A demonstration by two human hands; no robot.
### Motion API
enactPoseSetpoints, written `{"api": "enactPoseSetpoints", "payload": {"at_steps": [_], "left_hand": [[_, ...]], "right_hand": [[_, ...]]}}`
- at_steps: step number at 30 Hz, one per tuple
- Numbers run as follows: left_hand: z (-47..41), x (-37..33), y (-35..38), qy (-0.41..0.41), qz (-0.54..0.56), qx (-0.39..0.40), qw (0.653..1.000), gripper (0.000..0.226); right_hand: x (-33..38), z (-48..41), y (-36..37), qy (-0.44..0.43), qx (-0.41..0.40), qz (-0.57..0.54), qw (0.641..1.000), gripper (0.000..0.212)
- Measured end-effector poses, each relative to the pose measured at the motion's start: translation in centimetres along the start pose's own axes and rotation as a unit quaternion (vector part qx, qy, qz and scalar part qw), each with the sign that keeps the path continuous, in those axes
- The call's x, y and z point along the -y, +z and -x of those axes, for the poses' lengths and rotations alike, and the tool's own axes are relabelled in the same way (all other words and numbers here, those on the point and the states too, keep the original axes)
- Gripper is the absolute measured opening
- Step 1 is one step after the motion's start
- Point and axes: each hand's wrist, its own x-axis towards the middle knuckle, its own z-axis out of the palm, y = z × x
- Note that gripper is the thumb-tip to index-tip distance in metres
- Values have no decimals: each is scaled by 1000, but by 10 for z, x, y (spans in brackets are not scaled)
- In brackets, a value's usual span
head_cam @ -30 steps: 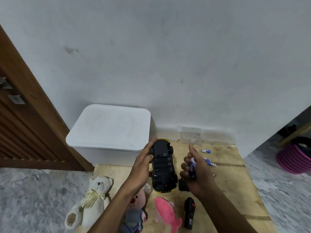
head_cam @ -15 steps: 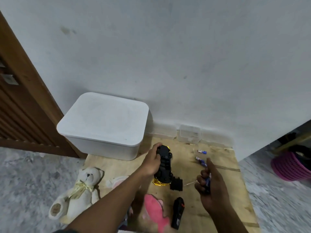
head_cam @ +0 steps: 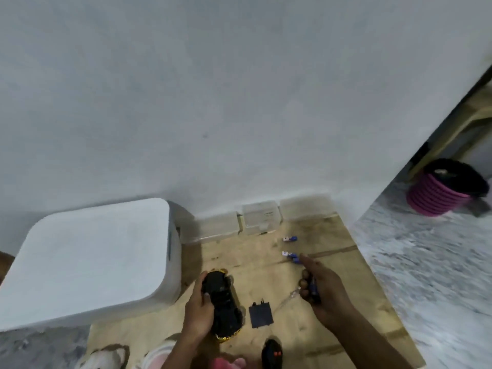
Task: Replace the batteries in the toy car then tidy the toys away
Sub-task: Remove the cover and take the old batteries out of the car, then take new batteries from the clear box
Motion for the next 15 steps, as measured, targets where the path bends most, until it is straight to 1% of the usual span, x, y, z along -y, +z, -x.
{"api": "enactPoseSetpoints", "payload": {"at_steps": [3, 5, 7, 9, 10, 11, 12, 14, 15], "left_hand": [[-5, 4, 1, -25, -7, -22, 999, 55], [4, -18, 6, -28, -56, -60, 996, 55], [11, -46, 16, -8, -126, -112, 986, 49], [11, -75, 31, 82, -164, -155, 971, 48], [9, -90, 40, 126, -156, -149, 968, 46], [4, -104, 49, 154, -141, -128, 970, 44], [-2, -122, 58, 169, -131, -91, 973, 41], [-19, -158, 81, 194, -137, -23, 971, 38], [-30, -175, 93, 211, -151, 11, 966, 37]], "right_hand": [[12, -29, -10, -10, 5, -9, 1000, 15], [22, -51, -20, -21, 2, 16, 1000, 16], [34, -72, -31, -51, -10, 66, 996, 17], [48, -97, -42, -91, -26, 123, 988, 13], [56, -112, -48, -115, -36, 160, 980, 13], [64, -127, -52, -144, -51, 213, 965, 14], [70, -143, -57, -175, -72, 286, 939, 16], [85, -172, -67, -228, -91, 423, 872, 22], [91, -185, -73, -248, -86, 467, 844, 25]]}}
